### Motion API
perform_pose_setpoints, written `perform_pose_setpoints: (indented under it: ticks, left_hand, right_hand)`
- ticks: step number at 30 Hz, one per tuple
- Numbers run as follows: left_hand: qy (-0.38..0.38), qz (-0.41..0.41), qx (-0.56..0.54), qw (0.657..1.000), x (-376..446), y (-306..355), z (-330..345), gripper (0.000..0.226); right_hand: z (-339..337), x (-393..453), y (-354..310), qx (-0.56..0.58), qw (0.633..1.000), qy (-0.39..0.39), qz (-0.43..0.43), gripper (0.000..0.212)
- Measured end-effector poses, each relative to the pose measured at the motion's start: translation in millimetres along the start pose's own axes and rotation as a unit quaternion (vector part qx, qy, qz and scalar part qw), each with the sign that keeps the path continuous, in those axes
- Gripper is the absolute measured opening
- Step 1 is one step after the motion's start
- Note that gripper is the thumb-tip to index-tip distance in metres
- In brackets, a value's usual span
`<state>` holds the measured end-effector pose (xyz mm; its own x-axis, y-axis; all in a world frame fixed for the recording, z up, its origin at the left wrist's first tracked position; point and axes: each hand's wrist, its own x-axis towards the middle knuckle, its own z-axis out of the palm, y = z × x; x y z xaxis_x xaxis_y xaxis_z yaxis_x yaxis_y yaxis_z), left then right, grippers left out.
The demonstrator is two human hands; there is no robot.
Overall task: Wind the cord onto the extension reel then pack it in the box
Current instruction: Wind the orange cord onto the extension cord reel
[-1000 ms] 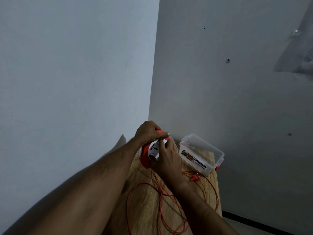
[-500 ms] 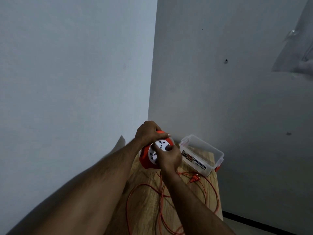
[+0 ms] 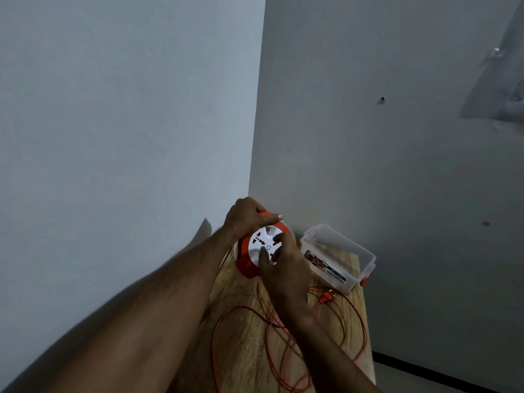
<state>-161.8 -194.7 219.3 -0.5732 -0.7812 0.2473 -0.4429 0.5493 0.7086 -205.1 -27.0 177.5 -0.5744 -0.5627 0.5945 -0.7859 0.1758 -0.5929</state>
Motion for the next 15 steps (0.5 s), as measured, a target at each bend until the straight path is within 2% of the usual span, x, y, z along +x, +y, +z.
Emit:
perform_pose_setpoints:
  ticks: [2, 4, 7, 15]
  left_hand:
    - [0.005, -0.001, 0.0, 1.0, 2, 0, 2, 0.05]
    - [0.005, -0.002, -0.004, 1.0, 1, 0, 6, 0.053]
    - [-0.008, 0.005, -0.003, 1.0, 0, 3, 11, 0.053]
    - [-0.015, 0.016, 0.014, 1.0, 1, 3, 9, 0.048]
  right_hand:
    - [2, 1, 3, -0.121, 0.985, -0.045, -0.11, 0.056]
    - [4, 5, 5, -0.163, 0.976, -0.093, -0.114, 0.067]
    - [2, 15, 10, -0.135, 0.98, -0.121, -0.088, 0.069]
    - [5, 24, 13, -0.007, 0.992, -0.122, -0.034, 0.051]
